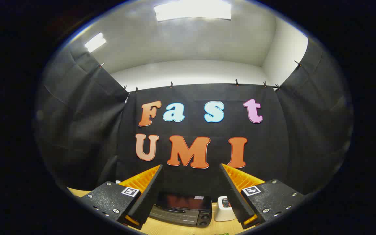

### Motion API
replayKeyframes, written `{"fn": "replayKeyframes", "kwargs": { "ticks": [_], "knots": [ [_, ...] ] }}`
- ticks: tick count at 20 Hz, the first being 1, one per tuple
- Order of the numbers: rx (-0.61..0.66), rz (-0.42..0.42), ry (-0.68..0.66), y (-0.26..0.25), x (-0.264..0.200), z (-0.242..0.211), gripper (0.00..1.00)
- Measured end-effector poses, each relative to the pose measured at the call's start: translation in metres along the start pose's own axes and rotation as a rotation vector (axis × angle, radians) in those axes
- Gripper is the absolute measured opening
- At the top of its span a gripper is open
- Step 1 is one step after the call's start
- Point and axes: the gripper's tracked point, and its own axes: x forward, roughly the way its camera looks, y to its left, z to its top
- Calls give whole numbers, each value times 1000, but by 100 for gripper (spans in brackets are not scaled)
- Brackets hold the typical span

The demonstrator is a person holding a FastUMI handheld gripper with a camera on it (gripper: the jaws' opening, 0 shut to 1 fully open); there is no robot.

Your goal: Open the toaster oven, put the food inside, and close the toaster oven door.

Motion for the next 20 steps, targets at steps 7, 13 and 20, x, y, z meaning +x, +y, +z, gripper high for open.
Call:
{"fn": "replayKeyframes", "kwargs": {
  "ticks": [7,13,20],
  "knots": [
    [27,-8,7,-5,-1,3,99],
    [26,-35,-4,-20,-8,10,99],
    [2,-2,16,-6,-1,1,99]
  ]
}}
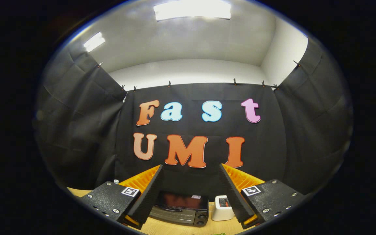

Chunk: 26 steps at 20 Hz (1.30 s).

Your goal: Open the toaster oven, put the food inside, and close the toaster oven door.

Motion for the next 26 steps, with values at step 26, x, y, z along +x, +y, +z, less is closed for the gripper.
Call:
{"fn": "replayKeyframes", "kwargs": {
  "ticks": [26],
  "knots": [
    [55,92,309,103,112,-223,99]
  ]
}}
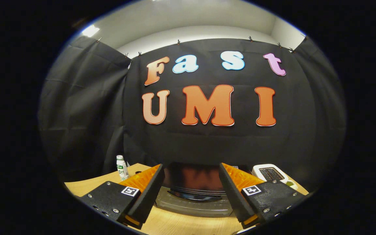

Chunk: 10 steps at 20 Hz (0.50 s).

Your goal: Open the toaster oven, put the food inside, and close the toaster oven door.

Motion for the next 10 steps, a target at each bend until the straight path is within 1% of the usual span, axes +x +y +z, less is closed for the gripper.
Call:
{"fn": "replayKeyframes", "kwargs": {
  "ticks": [3,7,10],
  "knots": [
    [-2,-3,44,1,17,-28,99],
    [35,-14,92,5,38,-56,99],
    [37,-43,100,3,47,-70,99]
  ]
}}
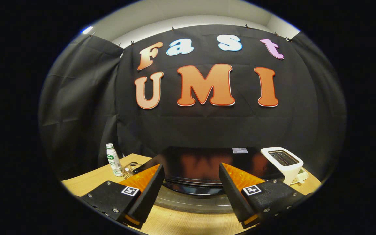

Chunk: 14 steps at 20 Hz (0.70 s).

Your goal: Open the toaster oven, put the food inside, and close the toaster oven door.

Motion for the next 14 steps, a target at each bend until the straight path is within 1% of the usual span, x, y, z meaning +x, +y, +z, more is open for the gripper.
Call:
{"fn": "replayKeyframes", "kwargs": {
  "ticks": [6,9,11,12,14],
  "knots": [
    [-22,-71,-16,-15,15,-8,99],
    [-28,-107,18,-23,22,-20,99],
    [-6,-96,56,-22,20,-32,99],
    [11,-94,25,-20,20,-28,100],
    [9,-91,18,-18,15,-28,99]
  ]
}}
